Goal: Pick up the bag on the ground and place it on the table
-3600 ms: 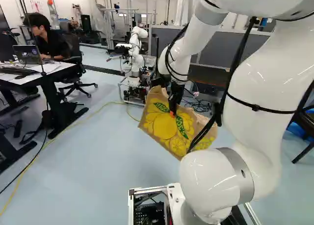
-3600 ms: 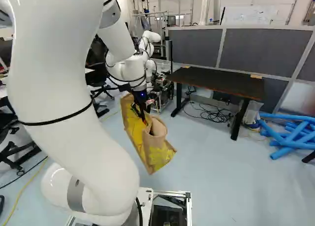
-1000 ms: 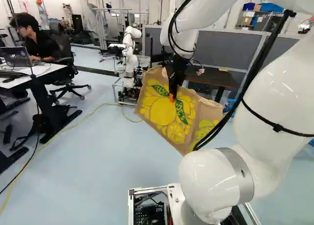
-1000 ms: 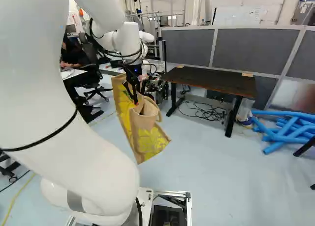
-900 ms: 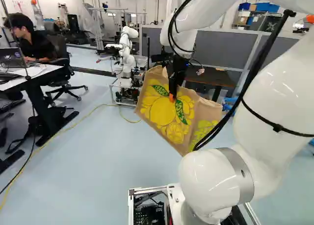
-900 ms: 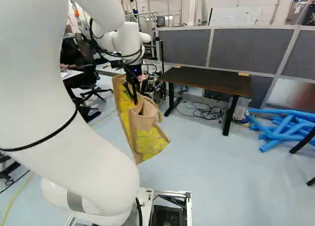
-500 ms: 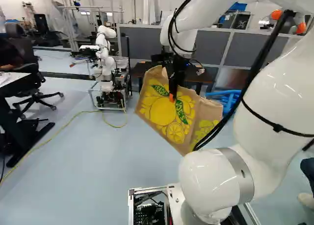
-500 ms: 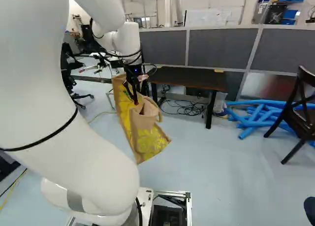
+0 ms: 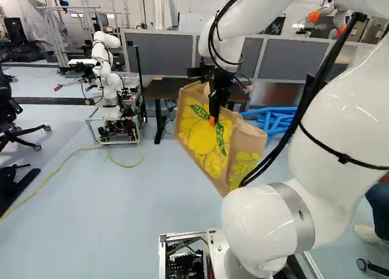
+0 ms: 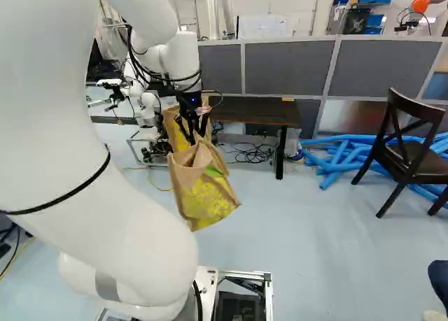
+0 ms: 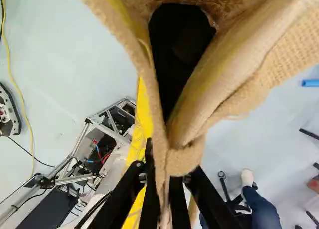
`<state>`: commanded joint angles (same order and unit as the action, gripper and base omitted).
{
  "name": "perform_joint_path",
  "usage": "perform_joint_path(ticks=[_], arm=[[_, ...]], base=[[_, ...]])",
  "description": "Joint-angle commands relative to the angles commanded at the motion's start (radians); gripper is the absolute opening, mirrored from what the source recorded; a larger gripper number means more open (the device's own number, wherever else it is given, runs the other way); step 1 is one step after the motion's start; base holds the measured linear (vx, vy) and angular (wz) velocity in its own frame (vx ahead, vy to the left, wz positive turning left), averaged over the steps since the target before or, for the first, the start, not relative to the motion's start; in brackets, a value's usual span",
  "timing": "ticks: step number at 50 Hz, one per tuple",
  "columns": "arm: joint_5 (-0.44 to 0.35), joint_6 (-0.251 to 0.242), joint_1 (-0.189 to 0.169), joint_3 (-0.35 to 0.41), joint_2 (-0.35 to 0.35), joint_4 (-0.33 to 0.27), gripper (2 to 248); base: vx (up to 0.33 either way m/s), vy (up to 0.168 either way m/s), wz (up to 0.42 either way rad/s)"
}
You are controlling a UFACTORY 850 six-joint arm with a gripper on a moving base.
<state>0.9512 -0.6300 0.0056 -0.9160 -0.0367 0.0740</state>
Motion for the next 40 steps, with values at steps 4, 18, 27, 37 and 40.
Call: perform_joint_path(ticks=[4, 18, 27, 37, 40], arm=[[0.0, 0.0, 0.0, 0.0, 0.0, 0.0, 22], [0.0, 0.0, 0.0, 0.0, 0.0, 0.0, 22], [0.0, 0.0, 0.0, 0.0, 0.0, 0.0, 22], [0.0, 0.0, 0.0, 0.0, 0.0, 0.0, 22], [0.0, 0.0, 0.0, 0.0, 0.0, 0.0, 22]], base=[[0.057, -0.002, -0.011], [0.101, 0.001, -0.01], [0.151, 0.0, -0.015], [0.156, 0.0, -0.015], [0.169, -0.002, -0.017]])
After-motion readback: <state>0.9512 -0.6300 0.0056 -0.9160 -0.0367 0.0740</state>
